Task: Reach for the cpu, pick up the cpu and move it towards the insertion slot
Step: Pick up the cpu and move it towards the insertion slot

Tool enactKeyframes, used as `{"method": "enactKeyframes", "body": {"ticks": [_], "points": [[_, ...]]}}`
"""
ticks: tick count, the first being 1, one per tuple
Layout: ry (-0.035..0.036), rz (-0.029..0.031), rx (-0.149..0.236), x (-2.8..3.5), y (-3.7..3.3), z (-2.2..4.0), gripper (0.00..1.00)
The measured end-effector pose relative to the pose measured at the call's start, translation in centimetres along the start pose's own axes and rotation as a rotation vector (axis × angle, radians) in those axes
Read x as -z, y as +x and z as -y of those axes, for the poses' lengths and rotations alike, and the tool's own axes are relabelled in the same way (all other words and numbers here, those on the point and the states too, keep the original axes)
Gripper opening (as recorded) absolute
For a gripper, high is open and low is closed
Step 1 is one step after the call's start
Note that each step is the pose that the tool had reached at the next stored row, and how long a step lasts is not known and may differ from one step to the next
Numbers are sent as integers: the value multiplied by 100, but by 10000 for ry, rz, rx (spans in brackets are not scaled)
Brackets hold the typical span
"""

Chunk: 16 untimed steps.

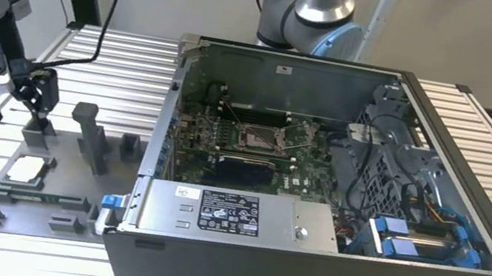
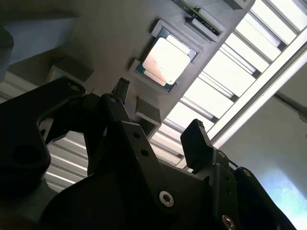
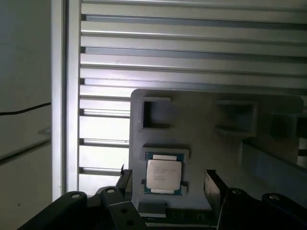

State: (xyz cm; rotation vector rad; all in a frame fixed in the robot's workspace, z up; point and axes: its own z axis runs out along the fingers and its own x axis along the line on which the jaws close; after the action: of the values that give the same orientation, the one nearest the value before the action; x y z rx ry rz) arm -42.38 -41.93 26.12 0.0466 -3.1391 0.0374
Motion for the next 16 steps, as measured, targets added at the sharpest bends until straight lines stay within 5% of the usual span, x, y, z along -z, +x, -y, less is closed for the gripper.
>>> {"method": "enactKeyframes", "body": {"ticks": [16], "points": [[4,0,-10,-145,1,56,100]]}}
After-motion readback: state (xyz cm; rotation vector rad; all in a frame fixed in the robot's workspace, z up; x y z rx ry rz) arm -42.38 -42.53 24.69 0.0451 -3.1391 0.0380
